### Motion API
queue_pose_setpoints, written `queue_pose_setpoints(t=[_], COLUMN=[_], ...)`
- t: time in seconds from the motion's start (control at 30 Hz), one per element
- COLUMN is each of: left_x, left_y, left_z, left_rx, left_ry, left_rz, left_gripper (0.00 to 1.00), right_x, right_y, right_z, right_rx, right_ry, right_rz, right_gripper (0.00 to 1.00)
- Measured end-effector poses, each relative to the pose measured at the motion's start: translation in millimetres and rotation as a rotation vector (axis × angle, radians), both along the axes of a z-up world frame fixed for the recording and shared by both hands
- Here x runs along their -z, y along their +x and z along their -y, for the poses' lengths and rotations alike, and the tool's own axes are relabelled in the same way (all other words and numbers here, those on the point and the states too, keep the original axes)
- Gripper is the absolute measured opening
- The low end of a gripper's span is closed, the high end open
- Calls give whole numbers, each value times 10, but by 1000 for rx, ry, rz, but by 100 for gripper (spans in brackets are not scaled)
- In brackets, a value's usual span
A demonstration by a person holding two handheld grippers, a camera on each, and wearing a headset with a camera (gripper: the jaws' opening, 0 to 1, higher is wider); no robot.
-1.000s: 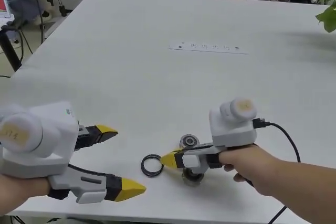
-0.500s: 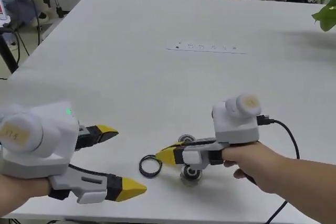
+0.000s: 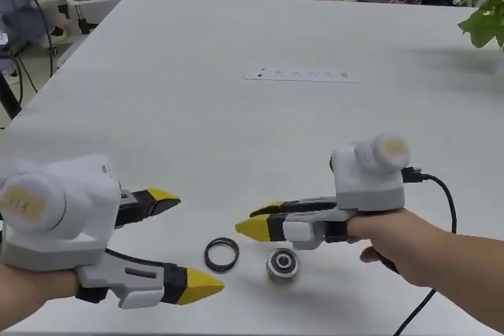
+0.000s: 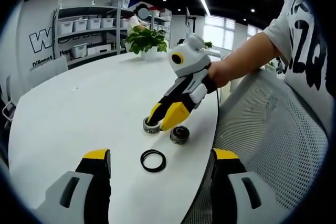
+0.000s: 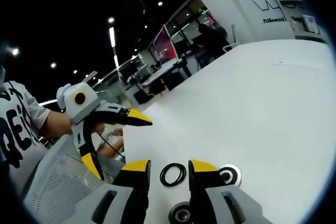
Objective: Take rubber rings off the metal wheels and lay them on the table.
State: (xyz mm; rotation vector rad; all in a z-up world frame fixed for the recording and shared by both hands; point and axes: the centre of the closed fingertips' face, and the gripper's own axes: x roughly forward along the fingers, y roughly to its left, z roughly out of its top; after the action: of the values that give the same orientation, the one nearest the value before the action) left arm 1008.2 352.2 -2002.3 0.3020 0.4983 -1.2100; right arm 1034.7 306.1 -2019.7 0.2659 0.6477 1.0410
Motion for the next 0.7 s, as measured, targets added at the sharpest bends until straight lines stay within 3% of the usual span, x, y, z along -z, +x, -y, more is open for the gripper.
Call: queue_pose_setpoints(t=[0.5, 0.7], left_x=[-115, -153], left_y=[7, 1], left_z=[25, 45], left_rx=[-2, 1], left_ry=[-15, -19], left_rz=[17, 21], left_gripper=[77, 77], right_x=[-236, -275], right_y=[-74, -66], right_z=[186, 279], right_rx=[-19, 2], right_ry=[-43, -52], right_rz=[126, 154], right_gripper=[39, 44])
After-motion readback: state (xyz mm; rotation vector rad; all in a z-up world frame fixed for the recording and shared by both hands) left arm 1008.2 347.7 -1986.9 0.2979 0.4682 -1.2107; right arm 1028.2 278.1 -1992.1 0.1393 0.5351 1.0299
